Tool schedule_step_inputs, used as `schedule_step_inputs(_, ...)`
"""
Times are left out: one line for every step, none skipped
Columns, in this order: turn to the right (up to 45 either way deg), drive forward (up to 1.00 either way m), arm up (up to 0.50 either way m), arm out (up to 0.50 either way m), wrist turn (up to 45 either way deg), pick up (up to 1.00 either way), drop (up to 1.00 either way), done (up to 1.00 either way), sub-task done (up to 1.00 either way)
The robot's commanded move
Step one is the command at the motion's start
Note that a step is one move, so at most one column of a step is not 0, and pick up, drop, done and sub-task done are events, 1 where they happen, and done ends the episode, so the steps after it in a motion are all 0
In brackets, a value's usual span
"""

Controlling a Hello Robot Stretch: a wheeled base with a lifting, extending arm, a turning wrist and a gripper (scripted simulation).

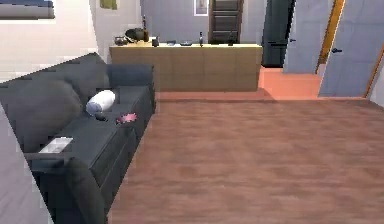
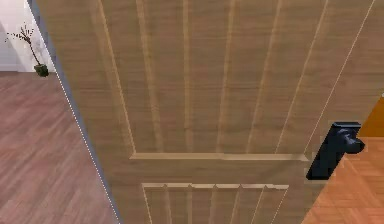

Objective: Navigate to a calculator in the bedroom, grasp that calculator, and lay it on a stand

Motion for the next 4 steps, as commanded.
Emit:
schedule_step_inputs(9.0, 0.0, 0.0, 0.0, 0.0, 0.0, 0.0, 0.0, 0.0)
schedule_step_inputs(0.0, 0.45, 0.0, 0.0, 0.0, 0.0, 0.0, 0.0, 0.0)
schedule_step_inputs(-42.0, 0.0, 0.0, 0.0, 0.0, 0.0, 0.0, 0.0, 0.0)
schedule_step_inputs(0.0, 0.05, 0.0, 0.0, 0.0, 0.0, 0.0, 0.0, 0.0)
